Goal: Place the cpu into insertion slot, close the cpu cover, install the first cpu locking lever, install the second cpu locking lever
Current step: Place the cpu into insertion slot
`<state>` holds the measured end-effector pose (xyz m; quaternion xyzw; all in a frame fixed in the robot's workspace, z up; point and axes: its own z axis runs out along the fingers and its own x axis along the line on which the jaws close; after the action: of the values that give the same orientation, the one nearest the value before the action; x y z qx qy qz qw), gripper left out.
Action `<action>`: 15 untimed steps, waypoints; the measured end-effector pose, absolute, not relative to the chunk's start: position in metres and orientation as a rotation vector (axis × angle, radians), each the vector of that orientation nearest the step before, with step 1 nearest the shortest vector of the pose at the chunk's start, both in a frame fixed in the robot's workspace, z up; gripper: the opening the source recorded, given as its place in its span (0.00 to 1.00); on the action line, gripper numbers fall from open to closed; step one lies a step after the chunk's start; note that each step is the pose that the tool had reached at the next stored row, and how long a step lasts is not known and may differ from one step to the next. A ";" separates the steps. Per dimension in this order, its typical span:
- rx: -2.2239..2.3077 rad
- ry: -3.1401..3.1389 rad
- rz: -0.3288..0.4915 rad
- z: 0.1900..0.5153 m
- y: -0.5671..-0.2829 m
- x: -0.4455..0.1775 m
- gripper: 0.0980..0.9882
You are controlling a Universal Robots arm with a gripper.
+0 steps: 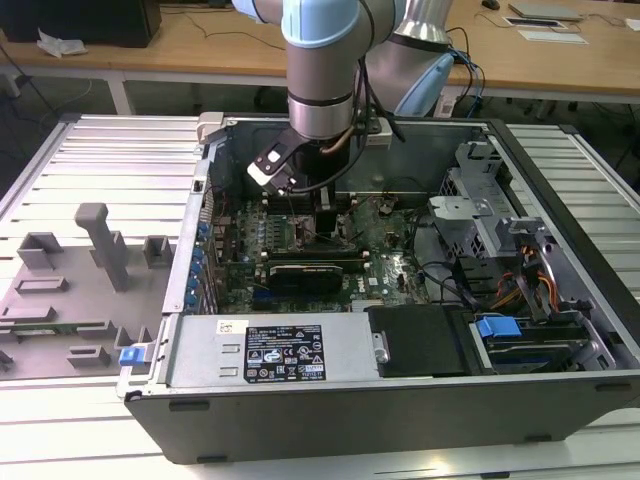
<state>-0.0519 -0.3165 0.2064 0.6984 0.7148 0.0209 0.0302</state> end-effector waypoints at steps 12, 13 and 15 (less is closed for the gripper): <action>2.184 2.175 0.068 0.202 -0.314 -0.052 0.50; 2.184 2.176 0.069 0.202 -0.314 -0.052 0.50; 2.185 2.176 0.070 0.200 -0.314 -0.052 0.50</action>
<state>-0.0520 -0.3137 0.2000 0.7081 0.7052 0.0228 0.0283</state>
